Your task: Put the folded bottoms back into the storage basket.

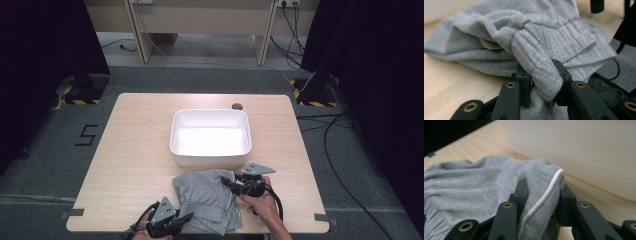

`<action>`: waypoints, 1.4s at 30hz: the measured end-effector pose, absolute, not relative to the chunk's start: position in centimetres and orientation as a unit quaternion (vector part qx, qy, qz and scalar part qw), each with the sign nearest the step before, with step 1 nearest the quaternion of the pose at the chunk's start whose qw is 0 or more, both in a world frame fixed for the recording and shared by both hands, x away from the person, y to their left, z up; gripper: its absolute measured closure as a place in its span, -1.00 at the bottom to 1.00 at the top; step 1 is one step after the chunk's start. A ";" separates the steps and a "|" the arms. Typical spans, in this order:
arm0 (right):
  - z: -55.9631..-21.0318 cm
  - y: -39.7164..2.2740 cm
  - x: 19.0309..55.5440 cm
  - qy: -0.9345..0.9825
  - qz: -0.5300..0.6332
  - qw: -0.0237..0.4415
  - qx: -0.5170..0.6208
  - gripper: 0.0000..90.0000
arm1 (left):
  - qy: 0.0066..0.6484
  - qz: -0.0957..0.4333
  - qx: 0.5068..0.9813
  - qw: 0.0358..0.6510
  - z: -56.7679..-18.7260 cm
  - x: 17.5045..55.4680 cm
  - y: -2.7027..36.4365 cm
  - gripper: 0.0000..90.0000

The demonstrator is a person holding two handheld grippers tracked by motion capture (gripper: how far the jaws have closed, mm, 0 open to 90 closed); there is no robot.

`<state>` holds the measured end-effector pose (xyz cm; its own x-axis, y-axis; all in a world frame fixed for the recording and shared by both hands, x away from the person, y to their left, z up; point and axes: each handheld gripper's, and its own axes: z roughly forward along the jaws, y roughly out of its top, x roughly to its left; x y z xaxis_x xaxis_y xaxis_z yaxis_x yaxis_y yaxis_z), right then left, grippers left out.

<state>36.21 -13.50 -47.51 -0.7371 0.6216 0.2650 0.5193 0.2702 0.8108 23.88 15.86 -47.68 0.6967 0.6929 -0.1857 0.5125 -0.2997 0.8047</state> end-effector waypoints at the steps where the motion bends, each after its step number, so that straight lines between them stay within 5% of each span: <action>1: -47.2 -13.5 36.1 0.794 0.491 0.057 0.355 0.53 | 0.376 0.098 0.799 0.460 -47.3 23.9 16.0 0.57; 27: -37.3 -14.7 36.2 0.734 0.597 0.099 0.310 0.62 | 0.312 0.140 0.778 0.527 -37.0 25.2 16.0 0.58; 42: -32.3 -13.7 40.3 0.732 0.597 0.118 0.306 0.64 | 0.321 0.143 0.770 0.533 -33.6 30.4 15.8 0.58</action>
<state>40.26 -13.73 -32.31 -0.7845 0.5893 0.1930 0.3076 0.0995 0.9463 30.37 15.83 -33.59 0.7531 0.6465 -0.1214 0.3411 -0.2259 0.9125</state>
